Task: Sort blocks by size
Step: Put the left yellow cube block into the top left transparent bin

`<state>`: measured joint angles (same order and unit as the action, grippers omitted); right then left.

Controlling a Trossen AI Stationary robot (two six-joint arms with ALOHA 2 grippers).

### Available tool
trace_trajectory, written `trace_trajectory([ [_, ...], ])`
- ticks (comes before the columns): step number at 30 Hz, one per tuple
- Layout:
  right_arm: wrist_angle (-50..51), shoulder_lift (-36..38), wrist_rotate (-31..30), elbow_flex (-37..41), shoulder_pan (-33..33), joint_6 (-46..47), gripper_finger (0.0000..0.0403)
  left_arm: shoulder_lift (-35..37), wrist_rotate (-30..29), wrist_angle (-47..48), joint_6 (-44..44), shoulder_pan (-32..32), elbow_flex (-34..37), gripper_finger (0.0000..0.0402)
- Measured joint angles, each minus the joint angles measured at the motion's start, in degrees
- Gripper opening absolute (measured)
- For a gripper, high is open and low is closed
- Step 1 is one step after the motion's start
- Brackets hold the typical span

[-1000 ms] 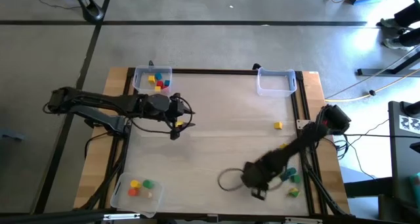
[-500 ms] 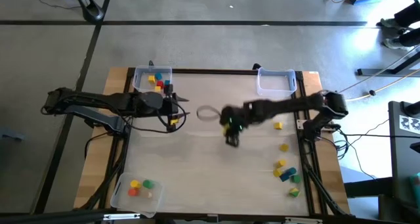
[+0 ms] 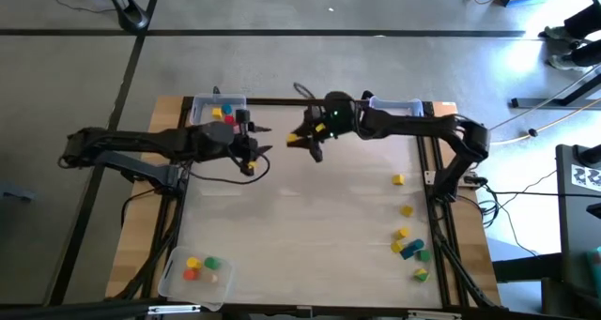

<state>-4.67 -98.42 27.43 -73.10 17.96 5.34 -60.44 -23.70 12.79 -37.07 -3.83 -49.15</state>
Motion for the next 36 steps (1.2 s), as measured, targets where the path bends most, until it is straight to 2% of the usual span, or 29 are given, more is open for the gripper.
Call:
trace_trajectory([
  [4,-11.5,-1.8,6.5,0.0,1.7,3.9,0.0133,-1.6,1.9,-8.9,-12.6,-0.4,0.0,0.0221],
  [9,-16.7,-2.1,7.8,0.0,1.6,4.7,0.0133,-3.0,3.5,-13.5,-21.5,-1.1,0.0,0.0221],
  [14,-18.6,-2.1,9.7,0.0,1.5,4.9,0.0133,-4.8,9.1,-13.6,-20.1,-3.1,0.0,0.0221],
  [20,-18.0,-2.1,11.3,0.0,1.5,5.1,0.0133,-6.5,9.4,-14.0,-20.1,-3.4,0.0,0.0219],
  [23,-17.6,-2.1,11.2,0.1,1.5,5.4,0.0134,-6.7,9.2,-14.3,-20.8,-3.0,0.0,0.0196],
  [29,-17.8,-2.1,11.3,0.0,1.5,5.9,0.0134,-6.7,9.1,-15.4,-22.5,-2.9,0.0,0.0123],
  [32,-17.7,-2.1,11.2,0.1,1.5,6.3,0.014,-6.7,9.1,-15.3,-23.4,-2.9,0.0,0.0122],
  [36,-17.8,-2.1,10.4,0.0,1.5,6.6,0.0175,-6.7,9.4,-15.8,-22.7,-2.9,0.0,0.0122],
])
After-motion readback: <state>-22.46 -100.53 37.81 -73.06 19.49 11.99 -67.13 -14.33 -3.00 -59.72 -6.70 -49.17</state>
